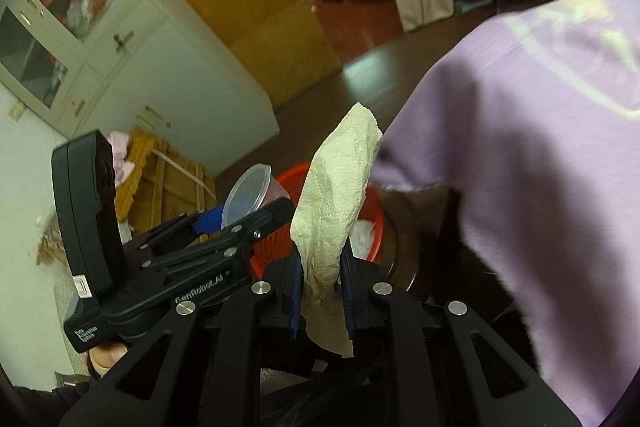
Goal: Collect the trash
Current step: 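Lift and carry the plastic cup and paper towel over the red basket, then open the left tool to drop the cup while the right tool drops the paper towel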
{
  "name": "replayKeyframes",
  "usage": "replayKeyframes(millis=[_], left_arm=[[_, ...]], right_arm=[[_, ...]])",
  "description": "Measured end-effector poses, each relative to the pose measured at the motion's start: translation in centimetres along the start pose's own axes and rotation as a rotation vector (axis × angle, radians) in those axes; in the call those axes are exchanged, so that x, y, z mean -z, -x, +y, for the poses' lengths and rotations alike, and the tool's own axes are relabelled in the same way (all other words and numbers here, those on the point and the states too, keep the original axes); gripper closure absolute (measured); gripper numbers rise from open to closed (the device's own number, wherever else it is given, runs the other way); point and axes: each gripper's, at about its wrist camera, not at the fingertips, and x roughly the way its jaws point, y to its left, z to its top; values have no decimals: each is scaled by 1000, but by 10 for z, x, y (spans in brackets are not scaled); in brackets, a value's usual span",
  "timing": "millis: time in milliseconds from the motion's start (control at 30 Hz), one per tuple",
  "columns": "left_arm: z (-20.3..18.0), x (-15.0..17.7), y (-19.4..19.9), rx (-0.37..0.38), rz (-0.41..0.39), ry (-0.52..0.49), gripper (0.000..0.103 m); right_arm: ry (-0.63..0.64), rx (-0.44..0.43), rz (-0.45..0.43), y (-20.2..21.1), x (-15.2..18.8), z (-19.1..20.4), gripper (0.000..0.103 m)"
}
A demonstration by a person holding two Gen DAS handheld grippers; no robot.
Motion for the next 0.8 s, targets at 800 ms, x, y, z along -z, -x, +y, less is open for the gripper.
replayKeyframes(millis=[800], left_arm=[[81,13,-74,-108,215,161,50]], right_arm=[[-12,-1,290,-149,1,-2,85]])
